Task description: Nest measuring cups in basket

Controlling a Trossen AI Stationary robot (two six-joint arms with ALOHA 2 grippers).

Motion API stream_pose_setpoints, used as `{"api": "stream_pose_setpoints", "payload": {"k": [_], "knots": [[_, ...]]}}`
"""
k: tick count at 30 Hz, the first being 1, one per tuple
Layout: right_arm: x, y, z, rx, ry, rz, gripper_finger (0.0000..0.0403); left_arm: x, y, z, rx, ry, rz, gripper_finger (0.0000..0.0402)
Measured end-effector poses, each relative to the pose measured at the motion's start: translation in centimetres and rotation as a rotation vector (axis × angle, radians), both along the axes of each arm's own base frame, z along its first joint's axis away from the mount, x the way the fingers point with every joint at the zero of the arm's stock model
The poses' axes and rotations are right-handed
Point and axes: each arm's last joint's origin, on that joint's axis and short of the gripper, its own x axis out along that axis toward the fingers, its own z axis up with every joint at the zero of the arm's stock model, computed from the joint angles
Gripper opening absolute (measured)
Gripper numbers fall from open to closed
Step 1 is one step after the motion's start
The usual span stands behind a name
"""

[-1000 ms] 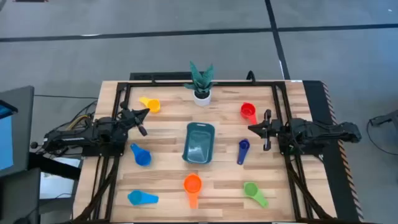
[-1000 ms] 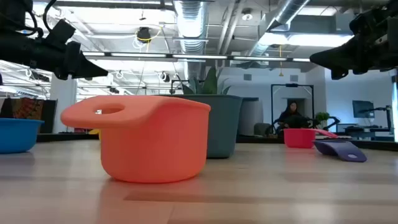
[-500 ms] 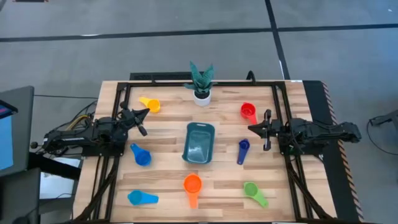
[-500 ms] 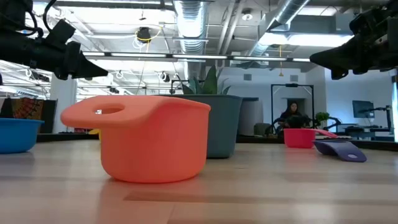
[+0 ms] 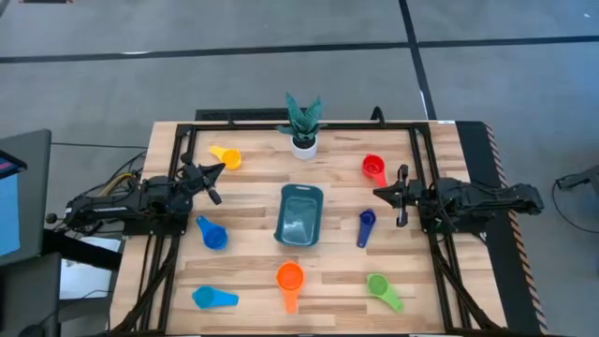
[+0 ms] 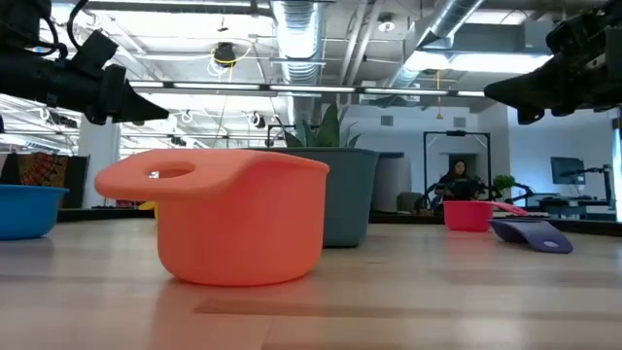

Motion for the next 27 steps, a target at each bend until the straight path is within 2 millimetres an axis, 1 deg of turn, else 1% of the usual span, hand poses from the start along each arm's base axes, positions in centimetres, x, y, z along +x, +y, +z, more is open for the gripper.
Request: {"api": "stream_pose_setpoints", "payload": {"k": [27], "knots": [[0.00,0.00,0.00,0.000,0.000,0.000,0.0048,0.00,0.00,0.00,0.000,0.000,0.000,0.0000]]}}
